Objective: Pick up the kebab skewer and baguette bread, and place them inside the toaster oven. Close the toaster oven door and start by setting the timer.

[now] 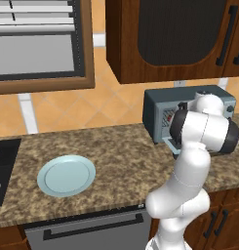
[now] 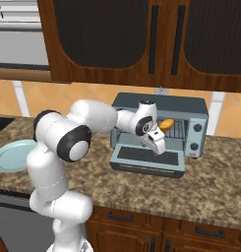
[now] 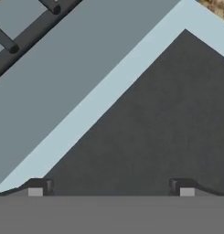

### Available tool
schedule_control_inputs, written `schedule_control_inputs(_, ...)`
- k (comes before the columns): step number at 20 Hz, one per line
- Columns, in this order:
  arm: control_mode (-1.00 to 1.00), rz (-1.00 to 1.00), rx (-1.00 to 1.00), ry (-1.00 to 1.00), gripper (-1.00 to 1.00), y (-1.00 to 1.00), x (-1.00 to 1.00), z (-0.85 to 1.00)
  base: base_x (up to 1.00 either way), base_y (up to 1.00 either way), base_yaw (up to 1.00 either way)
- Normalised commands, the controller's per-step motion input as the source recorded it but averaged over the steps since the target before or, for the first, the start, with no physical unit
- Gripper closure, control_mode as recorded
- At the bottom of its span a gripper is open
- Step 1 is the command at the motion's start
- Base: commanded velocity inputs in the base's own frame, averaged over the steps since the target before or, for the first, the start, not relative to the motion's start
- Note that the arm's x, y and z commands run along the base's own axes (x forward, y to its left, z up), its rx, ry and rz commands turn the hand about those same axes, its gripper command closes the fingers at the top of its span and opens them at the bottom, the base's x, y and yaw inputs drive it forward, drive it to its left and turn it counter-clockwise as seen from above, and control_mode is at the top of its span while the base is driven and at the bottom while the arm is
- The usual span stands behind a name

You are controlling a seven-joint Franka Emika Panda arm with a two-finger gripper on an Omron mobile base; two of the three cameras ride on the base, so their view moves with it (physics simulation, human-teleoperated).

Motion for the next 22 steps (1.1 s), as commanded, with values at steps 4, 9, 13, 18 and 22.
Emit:
schedule_control_inputs(4, -1.0, -0.06, 0.0, -0.11, -1.0, 0.02, 0.12, 0.0, 0.0, 0.0, 0.0)
schedule_control_inputs(9, -1.0, 0.0, 0.0, -0.12, -1.0, 0.0, -0.91, 0.06, 0.0, 0.0, 0.0)
schedule_control_inputs(13, -1.0, 0.13, 0.0, -0.03, -1.0, 0.0, -1.0, 0.26, 0.0, 0.0, 0.0)
schedule_control_inputs(18, -1.0, 0.26, -0.06, 0.05, -1.0, 0.68, -0.84, 0.03, 0.0, 0.0, 0.0)
schedule_control_inputs(22, -1.0, 0.3, -0.06, 0.16, -1.0, 0.73, -0.27, 0.0, 0.0, 0.0, 0.0)
